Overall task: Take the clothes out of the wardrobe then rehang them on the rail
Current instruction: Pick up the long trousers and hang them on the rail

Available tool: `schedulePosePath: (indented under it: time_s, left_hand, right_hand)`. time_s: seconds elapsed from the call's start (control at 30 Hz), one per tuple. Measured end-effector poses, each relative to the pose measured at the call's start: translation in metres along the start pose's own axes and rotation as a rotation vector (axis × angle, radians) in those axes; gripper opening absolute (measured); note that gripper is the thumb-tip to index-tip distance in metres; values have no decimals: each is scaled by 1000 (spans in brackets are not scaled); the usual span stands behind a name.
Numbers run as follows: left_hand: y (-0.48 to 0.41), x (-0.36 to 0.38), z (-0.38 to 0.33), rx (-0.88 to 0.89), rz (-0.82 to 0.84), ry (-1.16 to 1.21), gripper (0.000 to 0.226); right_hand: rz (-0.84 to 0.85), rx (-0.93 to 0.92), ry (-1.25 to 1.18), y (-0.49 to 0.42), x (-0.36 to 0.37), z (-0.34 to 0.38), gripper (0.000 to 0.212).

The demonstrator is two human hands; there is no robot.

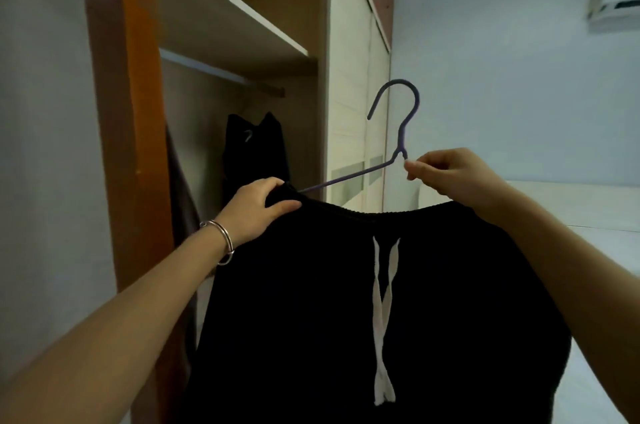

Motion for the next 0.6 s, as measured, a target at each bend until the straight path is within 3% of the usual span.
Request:
schedulePosePath:
  time_s: [0.07, 0.27, 0.4, 0.6]
  left_hand:
    - [-22, 16, -1, 45, 43, 90, 7]
    - [-73, 45, -6, 50, 95, 207, 8]
    - [-102, 58, -27, 91, 134, 85, 33]
    - [-144, 86, -30, 128, 153, 110, 26]
  right_hand:
    - [-19, 27, 14, -12, -5, -15, 26]
    - [-49, 18, 68, -49, -20, -40, 25]
    - [-54, 20, 72, -75, -12, -49, 26]
    - [2, 17, 126, -115, 24, -52, 27]
Point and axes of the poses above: each hand's wrist, its own y-axis away from the middle knuckle, its own x-axis out of the palm, z = x × y, the point moved 6 cm from there along -y, towards the middle knuckle, and after that the axes turned 2 degrees about z, right-handed, at the moved point
